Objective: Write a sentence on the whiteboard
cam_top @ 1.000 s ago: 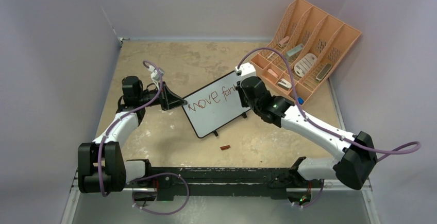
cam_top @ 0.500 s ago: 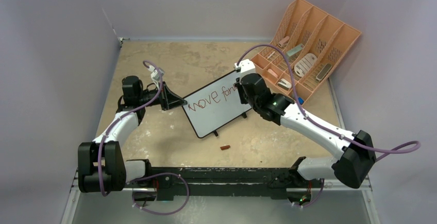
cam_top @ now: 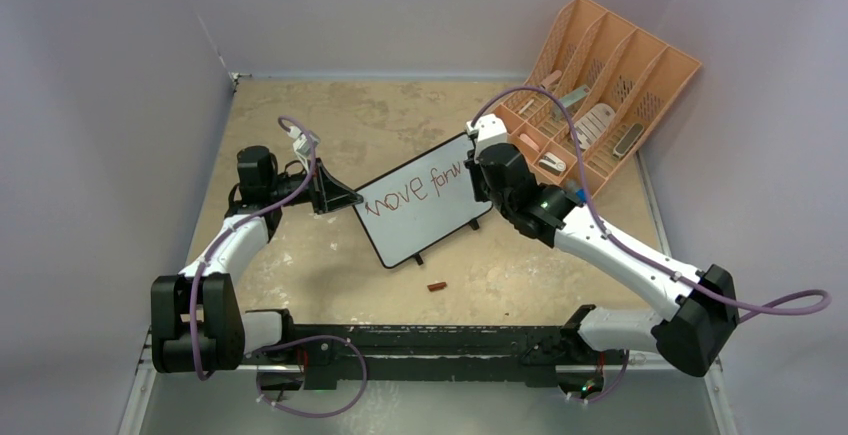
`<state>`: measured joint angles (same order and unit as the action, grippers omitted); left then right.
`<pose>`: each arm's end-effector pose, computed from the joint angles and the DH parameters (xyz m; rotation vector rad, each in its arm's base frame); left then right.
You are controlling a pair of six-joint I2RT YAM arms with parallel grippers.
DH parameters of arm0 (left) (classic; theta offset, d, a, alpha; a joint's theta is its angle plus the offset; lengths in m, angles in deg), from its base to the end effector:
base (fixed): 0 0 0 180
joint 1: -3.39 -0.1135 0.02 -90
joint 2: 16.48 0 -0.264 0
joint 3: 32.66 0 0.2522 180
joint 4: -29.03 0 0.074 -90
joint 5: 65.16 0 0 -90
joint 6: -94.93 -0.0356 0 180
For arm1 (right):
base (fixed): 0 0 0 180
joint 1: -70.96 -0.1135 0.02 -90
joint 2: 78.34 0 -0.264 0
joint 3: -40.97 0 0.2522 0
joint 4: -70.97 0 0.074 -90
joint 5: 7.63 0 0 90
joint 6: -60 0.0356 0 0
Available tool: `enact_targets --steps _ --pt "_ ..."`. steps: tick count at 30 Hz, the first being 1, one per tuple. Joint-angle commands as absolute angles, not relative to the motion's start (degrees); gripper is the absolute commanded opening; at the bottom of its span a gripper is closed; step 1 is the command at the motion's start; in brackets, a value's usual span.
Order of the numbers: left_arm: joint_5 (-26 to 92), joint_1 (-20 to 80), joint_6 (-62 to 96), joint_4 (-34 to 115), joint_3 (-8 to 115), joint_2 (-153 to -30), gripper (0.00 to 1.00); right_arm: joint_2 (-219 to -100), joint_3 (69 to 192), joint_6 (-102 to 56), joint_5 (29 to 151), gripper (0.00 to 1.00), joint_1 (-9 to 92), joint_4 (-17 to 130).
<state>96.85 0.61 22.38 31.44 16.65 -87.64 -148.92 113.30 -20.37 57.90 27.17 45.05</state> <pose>0.2477 -0.0219 0.2346 0.4991 1.8578 -1.3986 0.2133 0.1841 0.3266 -0.3092 1.9328 0.1885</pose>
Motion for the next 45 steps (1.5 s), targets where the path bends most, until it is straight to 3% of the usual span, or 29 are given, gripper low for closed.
enact_targets --steps 1,45 --pt "95.5 1.03 19.81 31.81 18.1 -88.38 0.0 -148.01 112.62 -19.85 58.08 0.0 27.72 46.22" --pt "96.3 1.05 19.87 31.57 18.1 -88.47 0.0 -151.2 114.93 -21.12 60.09 0.0 27.98 48.89"
